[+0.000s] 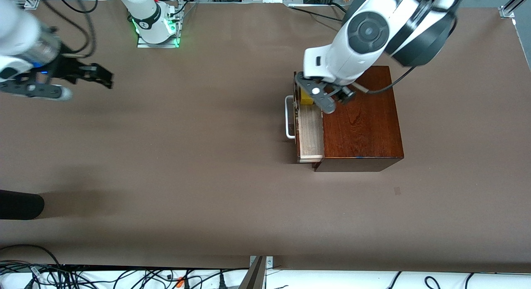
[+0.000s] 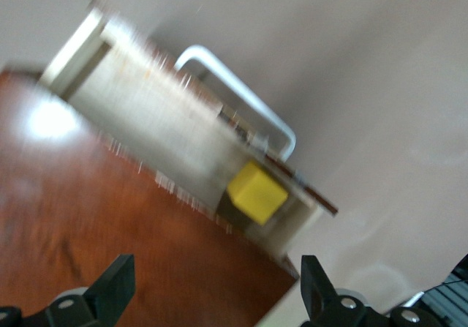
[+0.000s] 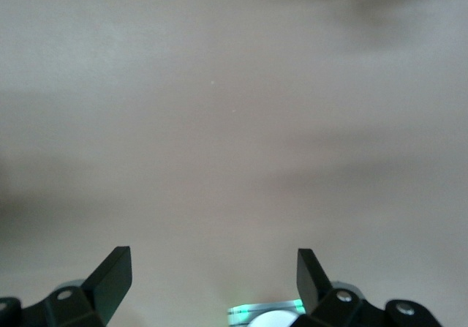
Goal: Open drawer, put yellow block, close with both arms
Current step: 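Withdraw the right gripper while the left gripper moves to the drawer front, then push the drawer front with the left gripper into the box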
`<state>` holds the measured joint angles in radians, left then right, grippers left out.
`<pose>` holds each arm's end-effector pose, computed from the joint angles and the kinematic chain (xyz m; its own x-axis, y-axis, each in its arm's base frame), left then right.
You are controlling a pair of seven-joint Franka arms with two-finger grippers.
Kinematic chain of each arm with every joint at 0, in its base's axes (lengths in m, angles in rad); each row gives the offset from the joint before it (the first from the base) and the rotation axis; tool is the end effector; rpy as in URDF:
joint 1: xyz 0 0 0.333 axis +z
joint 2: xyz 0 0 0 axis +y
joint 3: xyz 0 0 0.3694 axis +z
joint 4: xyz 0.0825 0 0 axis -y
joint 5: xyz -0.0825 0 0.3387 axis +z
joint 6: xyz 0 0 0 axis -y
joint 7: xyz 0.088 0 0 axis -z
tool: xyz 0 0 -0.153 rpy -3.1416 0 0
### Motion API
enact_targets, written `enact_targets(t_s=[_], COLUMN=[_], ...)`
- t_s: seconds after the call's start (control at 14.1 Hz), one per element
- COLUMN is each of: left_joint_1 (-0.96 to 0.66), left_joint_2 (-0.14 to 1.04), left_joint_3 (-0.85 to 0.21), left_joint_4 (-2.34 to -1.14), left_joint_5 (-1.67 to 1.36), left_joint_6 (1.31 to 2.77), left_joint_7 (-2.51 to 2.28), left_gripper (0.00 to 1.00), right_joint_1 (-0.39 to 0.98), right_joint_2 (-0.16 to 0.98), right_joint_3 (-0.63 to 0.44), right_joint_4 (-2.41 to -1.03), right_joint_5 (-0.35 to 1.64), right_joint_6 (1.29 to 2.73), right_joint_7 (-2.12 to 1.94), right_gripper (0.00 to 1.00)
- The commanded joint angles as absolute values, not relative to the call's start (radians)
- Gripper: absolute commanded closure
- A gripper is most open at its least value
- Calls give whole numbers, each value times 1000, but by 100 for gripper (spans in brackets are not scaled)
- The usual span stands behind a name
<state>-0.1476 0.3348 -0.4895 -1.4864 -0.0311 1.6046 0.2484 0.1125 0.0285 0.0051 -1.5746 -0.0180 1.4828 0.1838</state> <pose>0.4990 -0.3248 0.5032 0.6269 -0.7688 -0.1260 -0.7374 -0.6378 0.2222 0.5001 0.0561 0.6090 0.9910 -0.0685 -0.1147 -0.0643 -0.9971 0.0395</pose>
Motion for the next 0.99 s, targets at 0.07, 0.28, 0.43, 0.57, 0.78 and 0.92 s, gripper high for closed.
enact_targets(t_s=[0.07, 0.28, 0.43, 0.57, 0.78, 0.92], left_joint_1=[-176, -225, -238, -281, -321, -327], left_joint_2=[442, 518, 570, 597, 636, 641], left_joint_3=[-495, -495, -494, -494, -489, -489], left_joint_4=[-1437, -1447, -1448, -1450, -1473, -1526], left_joint_5=[-61, -48, -45, 73, 132, 175], left_joint_6=[1716, 1863, 1939, 1979, 2008, 2086], left_joint_7=[548, 769, 912, 957, 950, 942], left_gripper=[0, 0, 0, 0, 0, 0], right_joint_1=[28, 28, 28, 29, 29, 29], right_joint_2=[9, 11, 11, 12, 12, 12], right_joint_3=[-1, -29, -31, -31, -31, -31], right_joint_4=[-1612, -1629, -1631, -1631, -1629, -1628], right_joint_5=[-17, -26, -28, -28, -34, -34], right_joint_6=[1526, 1549, 1551, 1560, 1562, 1560], right_joint_7=[-9, -26, -12, -12, -11, -2], right_gripper=[0, 0, 0, 0, 0, 0])
